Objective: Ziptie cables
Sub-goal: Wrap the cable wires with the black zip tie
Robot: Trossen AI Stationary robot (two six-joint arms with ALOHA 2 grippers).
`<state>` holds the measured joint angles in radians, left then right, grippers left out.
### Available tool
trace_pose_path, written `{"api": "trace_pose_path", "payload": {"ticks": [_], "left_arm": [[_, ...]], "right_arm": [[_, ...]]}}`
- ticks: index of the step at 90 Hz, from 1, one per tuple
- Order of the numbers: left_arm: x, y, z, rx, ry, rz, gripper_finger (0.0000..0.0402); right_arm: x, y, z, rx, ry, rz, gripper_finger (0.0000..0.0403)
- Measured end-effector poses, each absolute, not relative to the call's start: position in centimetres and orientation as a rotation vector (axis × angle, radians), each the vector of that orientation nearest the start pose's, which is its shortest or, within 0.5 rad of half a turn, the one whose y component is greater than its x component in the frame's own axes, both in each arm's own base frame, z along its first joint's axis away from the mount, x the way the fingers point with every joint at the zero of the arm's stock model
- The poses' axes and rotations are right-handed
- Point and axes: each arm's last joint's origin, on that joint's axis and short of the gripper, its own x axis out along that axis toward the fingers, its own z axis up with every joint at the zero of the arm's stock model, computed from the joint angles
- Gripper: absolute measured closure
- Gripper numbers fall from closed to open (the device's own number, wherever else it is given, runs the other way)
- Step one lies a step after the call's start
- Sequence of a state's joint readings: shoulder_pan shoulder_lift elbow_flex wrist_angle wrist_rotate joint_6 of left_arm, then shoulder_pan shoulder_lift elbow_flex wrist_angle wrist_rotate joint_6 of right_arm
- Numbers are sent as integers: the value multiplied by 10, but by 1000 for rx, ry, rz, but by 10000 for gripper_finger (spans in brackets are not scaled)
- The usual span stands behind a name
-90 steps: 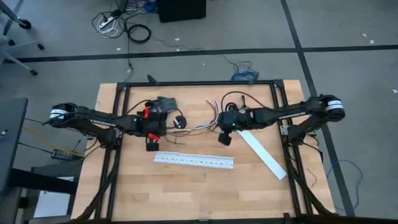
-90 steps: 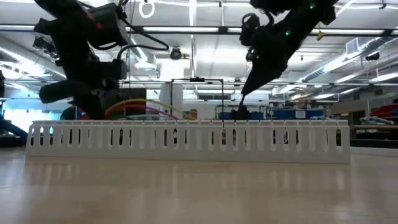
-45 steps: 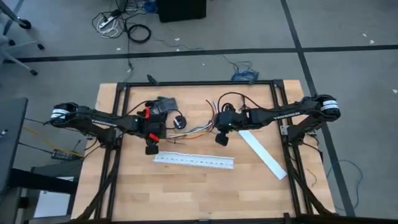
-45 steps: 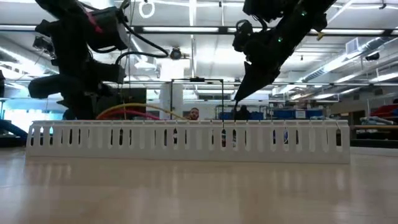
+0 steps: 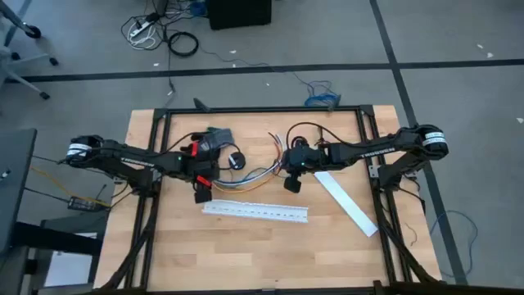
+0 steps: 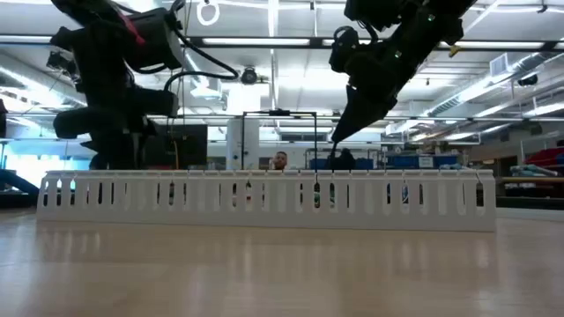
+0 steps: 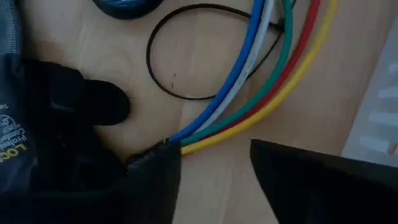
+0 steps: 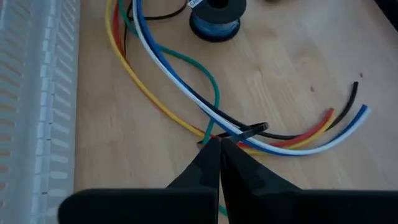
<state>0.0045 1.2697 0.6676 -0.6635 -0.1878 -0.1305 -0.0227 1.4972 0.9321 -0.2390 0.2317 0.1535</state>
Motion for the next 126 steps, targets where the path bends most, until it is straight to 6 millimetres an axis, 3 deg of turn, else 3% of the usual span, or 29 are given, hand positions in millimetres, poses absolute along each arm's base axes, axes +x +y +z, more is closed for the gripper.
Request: {"api": "trace_pose_path", "payload": {"ticks": [19,35,51,66,87,106,126], "left_arm": [[224,6,210,17,1167,222,199],[244,6,243,10,986,210,199],[262,5,246,-23,749,160,199],[274,-3,249,51,489,65,200],[272,-9,228,112,233,47,200],[278,-8,197,113,216,71,199],[291,-8,183,98,198,77,199]], "right_arm": [[306,-14,217,62,782,-298,402],[306,-14,217,63,781,-294,402],[306,-14,218,43,779,-283,403],[308,-13,219,32,768,-258,403],[310,-13,221,24,733,-225,403],[312,-15,224,33,701,-198,403],[312,-20,224,52,695,-211,403]]}}
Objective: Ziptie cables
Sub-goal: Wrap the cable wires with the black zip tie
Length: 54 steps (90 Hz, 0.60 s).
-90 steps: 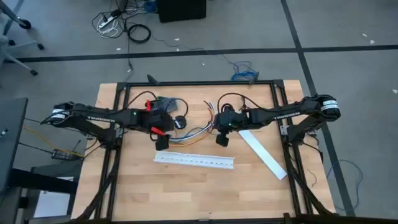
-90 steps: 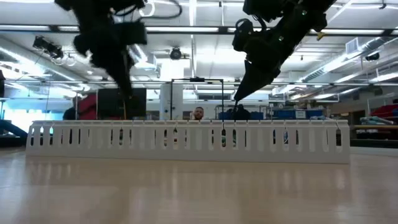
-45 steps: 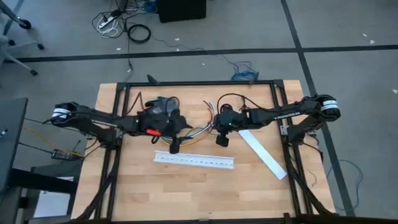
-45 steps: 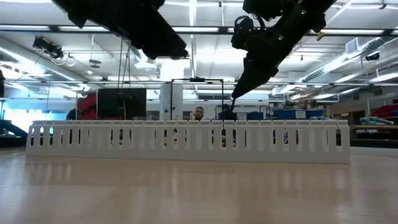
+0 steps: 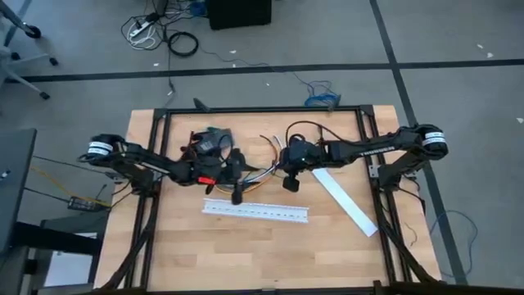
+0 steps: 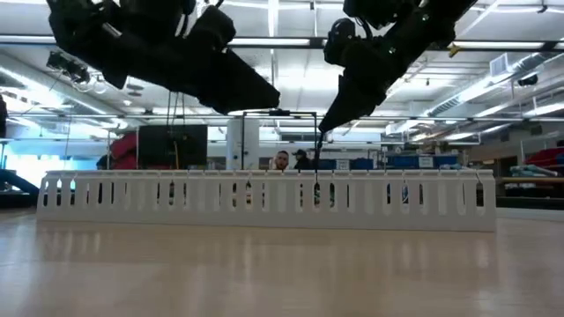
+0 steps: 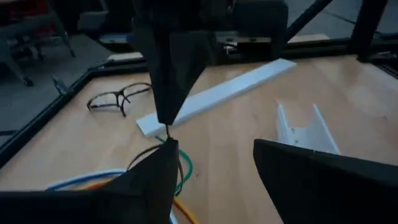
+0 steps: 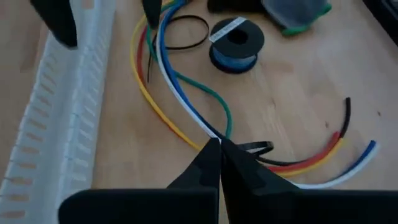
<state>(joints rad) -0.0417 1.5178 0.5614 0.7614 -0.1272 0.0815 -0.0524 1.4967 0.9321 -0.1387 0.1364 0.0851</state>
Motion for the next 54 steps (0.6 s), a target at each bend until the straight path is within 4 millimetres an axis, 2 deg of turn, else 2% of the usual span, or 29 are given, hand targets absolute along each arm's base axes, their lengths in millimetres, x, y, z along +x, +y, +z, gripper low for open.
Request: {"api": "trace_pose_path", "payload": {"ticks": [33,54], "left_arm": [[306,-8,156,117,142,99,198],[309,-7,150,115,129,115,198]], "right_arm": [[312,-21,224,56,696,-207,403],[312,-21,224,57,697,-203,403]]}}
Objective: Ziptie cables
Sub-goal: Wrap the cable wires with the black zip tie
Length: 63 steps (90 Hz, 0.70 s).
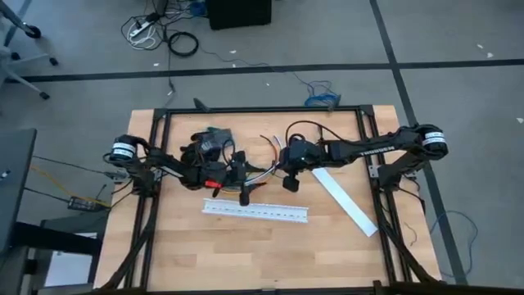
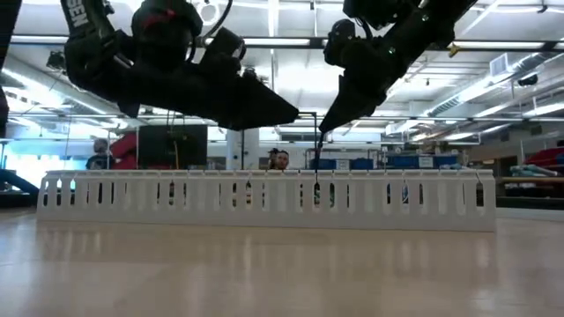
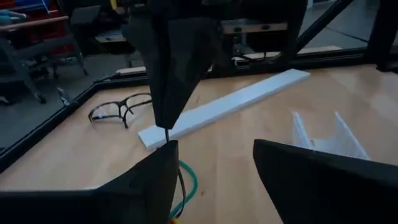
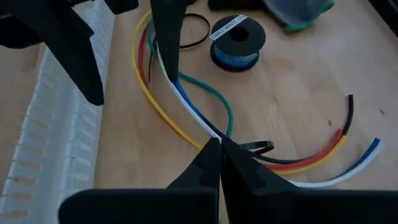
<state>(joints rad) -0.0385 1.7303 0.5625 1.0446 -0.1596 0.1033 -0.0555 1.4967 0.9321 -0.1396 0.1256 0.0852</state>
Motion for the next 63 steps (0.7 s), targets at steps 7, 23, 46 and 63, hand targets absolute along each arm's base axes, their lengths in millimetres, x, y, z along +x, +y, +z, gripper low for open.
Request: {"api": "trace_pose_path", "payload": {"ticks": [7,23,46,63], "left_arm": [[309,-7,151,117,121,116,198],[309,-5,151,135,123,119,198],[309,-5,151,136,122,119,198],[309,-5,151,134,121,119,198]], "right_arm": [[312,-21,224,60,697,-193,403],[313,-21,224,62,695,-187,403],[313,-21,224,62,694,-189,403],[313,-23,224,63,694,-193,403]]}}
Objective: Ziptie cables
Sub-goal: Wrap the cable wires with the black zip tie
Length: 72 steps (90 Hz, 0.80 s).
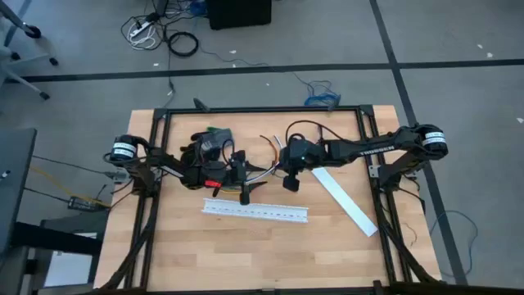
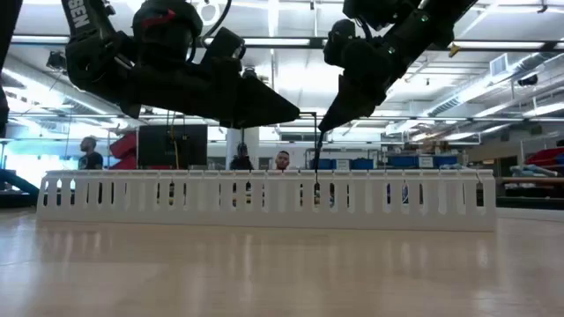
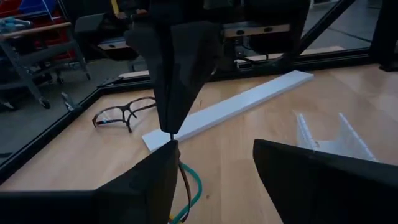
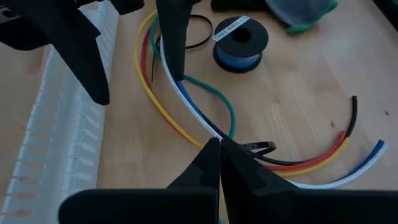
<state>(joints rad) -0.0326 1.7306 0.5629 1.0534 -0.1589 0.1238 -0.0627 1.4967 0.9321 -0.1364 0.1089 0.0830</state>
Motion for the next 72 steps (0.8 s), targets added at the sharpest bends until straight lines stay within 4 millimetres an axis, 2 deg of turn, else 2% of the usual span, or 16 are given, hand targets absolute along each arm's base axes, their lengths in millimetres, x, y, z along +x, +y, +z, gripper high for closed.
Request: {"api": "trace_pose_path", "payload": {"ticks": [47,72], "left_arm": [[309,1,152,139,125,168,198],[330,1,153,144,159,150,198]], "right_arm": [[312,-23,224,59,695,-192,403],[312,-24,224,64,695,-189,403]]}}
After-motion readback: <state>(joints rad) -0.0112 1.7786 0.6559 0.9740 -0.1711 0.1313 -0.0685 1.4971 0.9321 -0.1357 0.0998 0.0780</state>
